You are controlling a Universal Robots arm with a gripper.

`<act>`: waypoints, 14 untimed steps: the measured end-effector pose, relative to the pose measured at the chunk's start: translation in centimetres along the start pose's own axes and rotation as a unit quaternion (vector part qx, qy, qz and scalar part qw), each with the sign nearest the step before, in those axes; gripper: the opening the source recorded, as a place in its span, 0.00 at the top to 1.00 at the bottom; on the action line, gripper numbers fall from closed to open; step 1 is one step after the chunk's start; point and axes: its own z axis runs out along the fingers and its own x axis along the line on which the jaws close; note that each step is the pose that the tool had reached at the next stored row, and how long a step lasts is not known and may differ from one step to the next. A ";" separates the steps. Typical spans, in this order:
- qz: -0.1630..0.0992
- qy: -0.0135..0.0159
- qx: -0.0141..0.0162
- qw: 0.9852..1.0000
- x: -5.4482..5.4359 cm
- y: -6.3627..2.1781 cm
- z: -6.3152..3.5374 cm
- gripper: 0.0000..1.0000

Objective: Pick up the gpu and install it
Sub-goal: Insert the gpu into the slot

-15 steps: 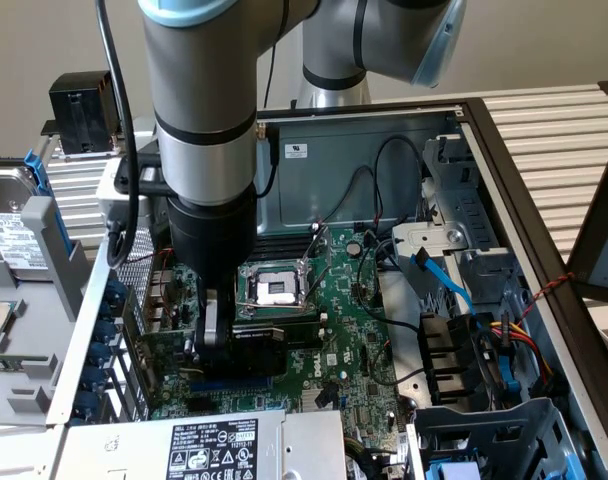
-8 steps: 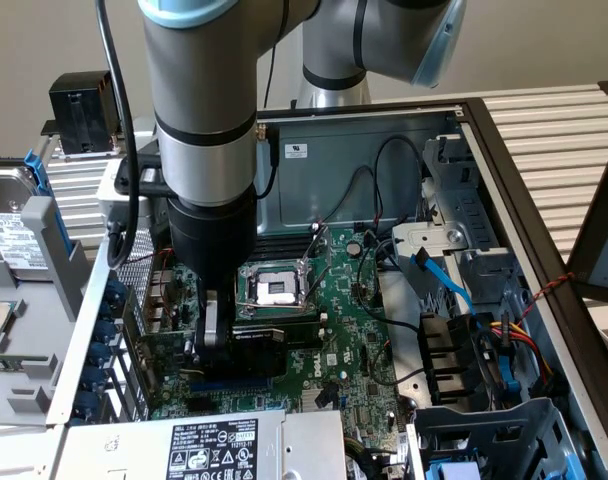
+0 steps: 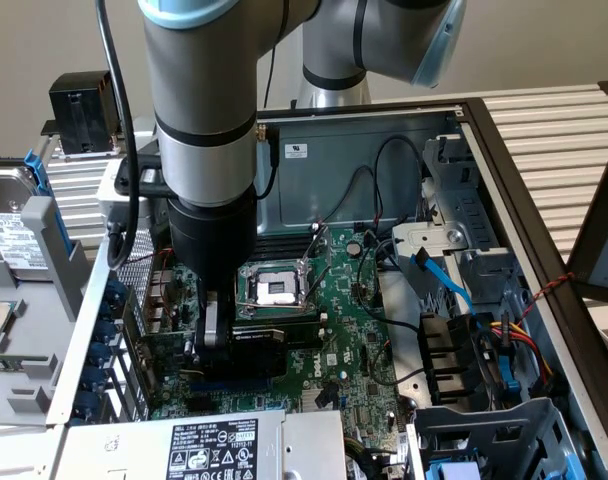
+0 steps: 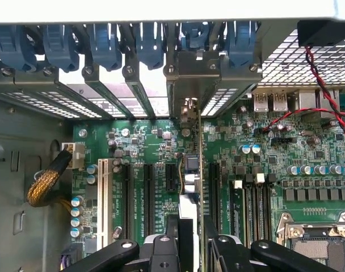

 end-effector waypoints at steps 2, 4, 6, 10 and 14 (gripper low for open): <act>0.000 0.000 0.000 1.000 0.0 0.00 0.00 0.73; 0.000 0.000 0.000 1.000 0.0 0.00 0.00 0.73; 0.000 0.000 0.000 1.000 0.0 0.00 0.00 0.73; 0.000 0.000 0.000 1.000 0.0 0.01 0.01 0.73; 0.000 0.000 0.000 1.000 0.0 0.00 0.07 0.73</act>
